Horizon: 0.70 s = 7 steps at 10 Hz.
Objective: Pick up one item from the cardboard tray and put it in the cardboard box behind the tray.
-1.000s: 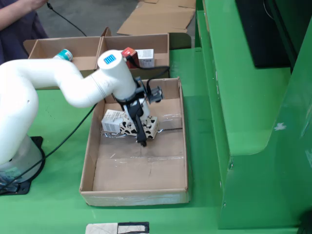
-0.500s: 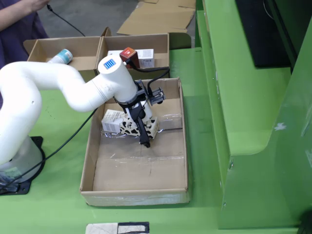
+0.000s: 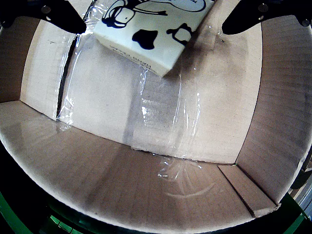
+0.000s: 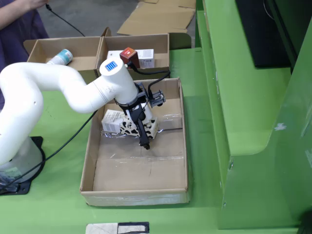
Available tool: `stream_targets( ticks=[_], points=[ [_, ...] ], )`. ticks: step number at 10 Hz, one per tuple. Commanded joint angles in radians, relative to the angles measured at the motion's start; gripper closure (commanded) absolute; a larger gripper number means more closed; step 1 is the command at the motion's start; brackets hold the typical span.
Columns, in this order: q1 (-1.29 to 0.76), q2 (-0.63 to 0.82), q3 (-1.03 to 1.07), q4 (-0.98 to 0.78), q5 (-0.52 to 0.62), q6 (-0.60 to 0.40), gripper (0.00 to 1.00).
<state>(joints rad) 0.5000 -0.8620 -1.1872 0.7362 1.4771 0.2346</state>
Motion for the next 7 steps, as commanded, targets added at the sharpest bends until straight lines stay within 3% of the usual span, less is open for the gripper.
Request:
stream_targets(
  ticks=[1,3,7],
  points=[
    [-0.004,0.028,0.027,0.012,-0.005,-0.003,0.0],
    [-0.004,0.028,0.027,0.012,-0.005,-0.003,0.0],
    [-0.004,0.028,0.027,0.012,-0.005,-0.003,0.4]
  ],
)
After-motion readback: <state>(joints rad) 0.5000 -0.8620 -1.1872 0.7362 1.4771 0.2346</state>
